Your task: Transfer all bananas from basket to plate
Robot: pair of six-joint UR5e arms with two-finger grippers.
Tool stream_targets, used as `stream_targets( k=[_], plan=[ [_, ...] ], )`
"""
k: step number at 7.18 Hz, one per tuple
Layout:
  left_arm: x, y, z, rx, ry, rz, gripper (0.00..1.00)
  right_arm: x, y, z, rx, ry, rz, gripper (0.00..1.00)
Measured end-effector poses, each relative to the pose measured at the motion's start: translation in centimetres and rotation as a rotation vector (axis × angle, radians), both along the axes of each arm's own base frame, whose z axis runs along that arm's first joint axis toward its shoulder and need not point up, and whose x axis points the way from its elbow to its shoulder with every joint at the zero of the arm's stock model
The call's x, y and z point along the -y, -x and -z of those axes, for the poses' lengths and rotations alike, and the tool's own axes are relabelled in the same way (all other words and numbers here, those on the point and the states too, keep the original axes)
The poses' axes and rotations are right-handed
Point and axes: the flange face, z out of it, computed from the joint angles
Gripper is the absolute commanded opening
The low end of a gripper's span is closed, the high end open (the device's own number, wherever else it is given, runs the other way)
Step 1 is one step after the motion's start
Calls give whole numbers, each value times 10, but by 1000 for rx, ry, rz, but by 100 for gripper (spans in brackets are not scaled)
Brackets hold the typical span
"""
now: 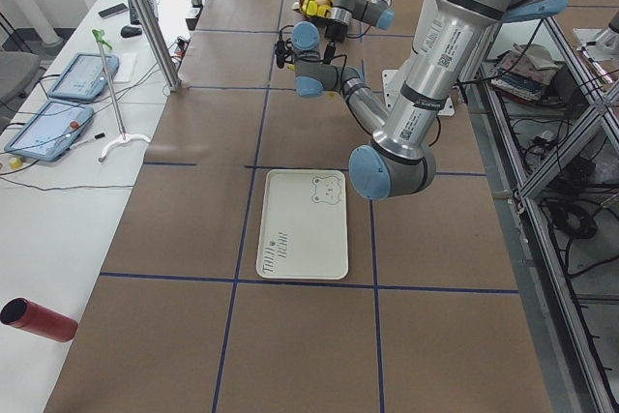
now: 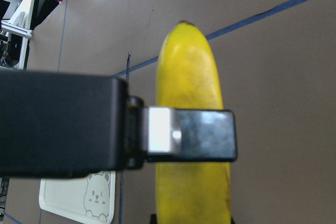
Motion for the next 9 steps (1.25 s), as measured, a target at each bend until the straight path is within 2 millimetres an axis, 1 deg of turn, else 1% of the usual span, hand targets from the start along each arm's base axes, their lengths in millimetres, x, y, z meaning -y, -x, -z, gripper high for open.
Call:
stream_targets(
  k=[1, 2, 5, 6, 7, 8, 9],
  plan=[
    [-1, 1, -1, 0, 1, 1, 0, 0, 0, -1, -1, 0, 0, 81],
    [-2, 2, -1, 0, 8, 2, 0, 0, 0, -1, -3, 1, 0, 100],
    [-1, 8, 2, -10, 48, 14, 0, 3, -1, 1, -14, 9, -5, 100],
    [2, 12, -4, -2, 53, 22, 0, 6, -6, 4, -32, 15, -4, 100],
    [8, 21, -21, 19, 66, 38, 0, 9, -16, 11, -64, 28, 0, 100],
    [19, 40, -50, 55, 94, 66, 0, 16, -28, 14, -112, 49, 11, 100],
    [32, 66, -84, 97, 135, 102, 0, 31, -39, 10, -168, 78, 19, 100]
  ],
)
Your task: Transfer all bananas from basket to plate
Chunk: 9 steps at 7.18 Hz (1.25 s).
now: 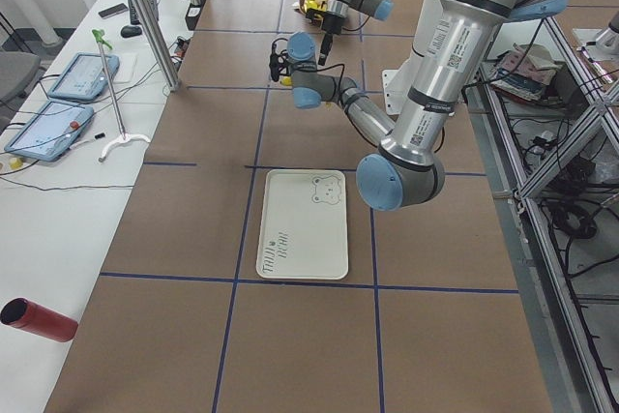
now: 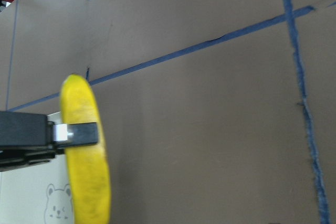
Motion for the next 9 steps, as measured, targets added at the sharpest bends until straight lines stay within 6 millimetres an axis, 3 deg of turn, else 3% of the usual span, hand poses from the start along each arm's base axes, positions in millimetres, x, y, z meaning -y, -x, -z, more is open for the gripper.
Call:
stream_targets(
  k=[2, 5, 7, 9],
  plan=[
    [25, 69, -79, 95, 100, 96, 0, 42, -28, -22, -141, 83, 29, 100],
    [27, 164, -198, 316, 172, 148, 0, 82, -76, -61, -416, 89, 111, 100],
    [13, 197, -259, 444, 220, 115, 0, 99, -115, -99, -518, 26, 163, 100],
    [7, 215, -306, 502, 245, 91, 5, 110, -141, -123, -553, -5, 191, 100]
  ],
)
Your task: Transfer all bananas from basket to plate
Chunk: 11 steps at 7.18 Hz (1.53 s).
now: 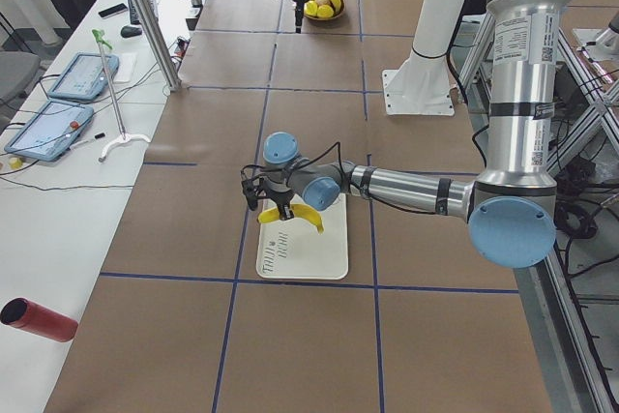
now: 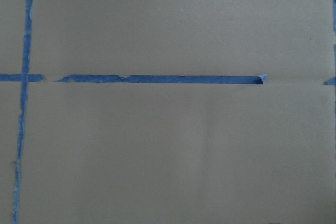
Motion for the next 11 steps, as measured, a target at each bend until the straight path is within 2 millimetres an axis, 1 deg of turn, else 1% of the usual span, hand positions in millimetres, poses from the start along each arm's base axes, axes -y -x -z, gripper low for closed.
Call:
stream_targets(
  k=[1, 2, 3, 4, 5, 6, 7, 8, 11],
  plan=[
    [-1, 8, -18, 18, -6, -23, 36, 2, -5, -3, -4, -4, 3, 100],
    [-1, 14, -34, 30, -10, -40, 55, 3, -6, -4, -5, -6, 4, 100],
    [-2, 17, -45, 33, -19, -50, 99, 3, -7, -4, -5, -6, 5, 100],
    [-2, 19, -52, 32, -41, -63, 100, 3, -8, -6, -7, -6, 3, 100],
    [-1, 24, -55, 31, -72, -79, 100, 0, -13, -9, -10, -2, 2, 100],
    [2, 33, -54, 29, -110, -95, 100, -5, -22, -13, -23, 9, -1, 100],
    [7, 44, -50, 27, -152, -111, 100, -14, -37, -16, -44, 18, 1, 100],
    [12, 52, -43, 15, -189, -124, 100, -32, -62, -30, -70, 12, 18, 100],
    [21, 53, -14, -33, -246, -137, 100, -90, -150, -81, -130, 30, 2, 100]
  ],
)
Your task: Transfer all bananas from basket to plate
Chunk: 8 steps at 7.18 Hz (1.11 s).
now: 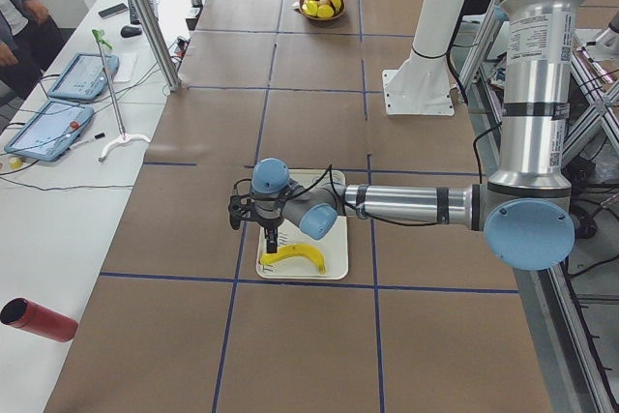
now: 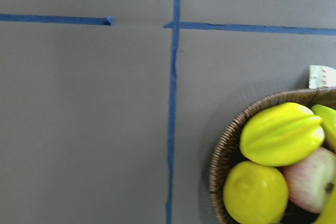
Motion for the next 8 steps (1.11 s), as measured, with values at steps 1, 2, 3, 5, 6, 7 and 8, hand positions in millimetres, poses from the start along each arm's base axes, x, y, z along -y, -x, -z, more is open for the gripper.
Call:
stream_targets(
  k=[1, 2, 3, 5, 6, 7, 8],
  plan=[
    [1, 0, 5, -5, -8, 0, 100, -15, -24, -21, -8, 10, -23, 99],
    [1, 0, 8, -8, -12, 0, 100, -27, -41, -48, 6, 11, -57, 99],
    [2, -1, 9, -9, -15, 1, 100, -35, -51, -76, 35, 13, -118, 98],
    [2, -1, 10, -10, -17, 2, 100, -39, -60, -121, 68, 51, -280, 97],
    [2, 0, 12, -11, -18, 3, 100, -43, -59, -135, 52, 65, -313, 97],
    [2, 0, 13, -12, -19, 4, 100, -52, -55, -150, 13, 66, -317, 96],
    [2, 0, 13, -12, -19, 5, 100, -60, -50, -163, -25, 65, -307, 95]
  ],
)
